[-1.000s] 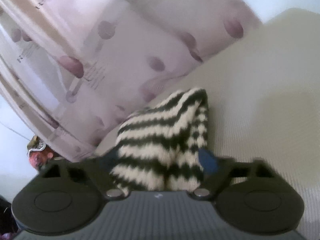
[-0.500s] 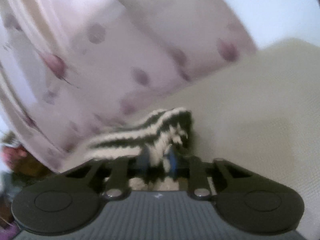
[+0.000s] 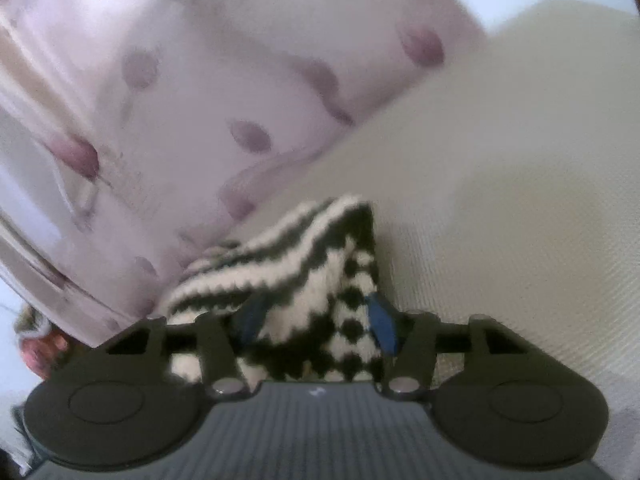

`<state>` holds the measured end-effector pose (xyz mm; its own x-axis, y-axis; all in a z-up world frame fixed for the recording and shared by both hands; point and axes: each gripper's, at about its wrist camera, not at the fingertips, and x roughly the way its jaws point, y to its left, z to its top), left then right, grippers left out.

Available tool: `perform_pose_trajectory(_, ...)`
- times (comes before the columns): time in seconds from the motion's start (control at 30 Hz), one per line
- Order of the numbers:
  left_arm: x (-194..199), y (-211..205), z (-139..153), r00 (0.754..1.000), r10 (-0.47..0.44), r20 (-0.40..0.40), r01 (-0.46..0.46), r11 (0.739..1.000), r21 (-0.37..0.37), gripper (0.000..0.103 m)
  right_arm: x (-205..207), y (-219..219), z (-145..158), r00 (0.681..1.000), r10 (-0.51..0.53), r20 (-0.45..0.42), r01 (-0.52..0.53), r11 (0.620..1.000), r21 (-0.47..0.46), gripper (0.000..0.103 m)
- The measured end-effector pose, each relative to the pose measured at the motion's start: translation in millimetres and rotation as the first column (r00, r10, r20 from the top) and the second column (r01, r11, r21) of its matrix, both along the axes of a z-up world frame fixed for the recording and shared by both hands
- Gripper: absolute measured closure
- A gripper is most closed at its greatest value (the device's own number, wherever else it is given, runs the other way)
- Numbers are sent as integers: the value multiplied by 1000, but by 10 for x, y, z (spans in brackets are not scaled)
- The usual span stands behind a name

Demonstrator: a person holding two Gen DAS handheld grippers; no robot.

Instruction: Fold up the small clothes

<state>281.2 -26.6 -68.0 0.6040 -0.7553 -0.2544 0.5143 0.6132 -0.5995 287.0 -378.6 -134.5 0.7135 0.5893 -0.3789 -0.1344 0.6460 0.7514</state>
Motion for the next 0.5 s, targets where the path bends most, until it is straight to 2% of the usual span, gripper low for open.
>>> perform_pose_trajectory(0.03,-17,8,2,1000,13,8,-13,1000,0,21,-12,95,39,999,15,37,-14,1000,-23,67)
perform_pose_trajectory(0.07,-49,24,1,1000,27,17,-27,1000,-1,20,-48,195,119,997,30,77,-24,997,-76,73)
perform_pose_trajectory(0.1,-63,47,-1,999,37,20,-36,999,-7,19,-103,314,243,989,45,139,-26,990,-137,74)
perform_pose_trajectory(0.17,-64,68,20,999,44,13,-44,999,-15,13,-218,433,467,968,58,242,-16,985,-172,79)
perform_pose_trajectory(0.23,-53,71,50,999,37,1,-37,999,-19,10,-279,389,550,961,43,275,7,984,-177,80)
perform_pose_trajectory(0.27,-45,62,56,1000,31,-5,-31,999,-19,10,-263,329,511,965,25,259,25,983,-184,82)
perform_pose_trajectory(0.33,-43,27,48,1000,22,-11,-22,1000,-16,9,-158,168,297,987,-25,156,54,981,-188,89)
perform_pose_trajectory(0.4,-56,-9,45,1000,30,2,-30,999,-10,8,-84,56,75,997,-40,70,50,988,-147,89)
perform_pose_trajectory(0.5,-62,-1,35,999,33,6,-33,999,-12,7,-139,-61,-60,998,-41,52,43,999,-26,88)
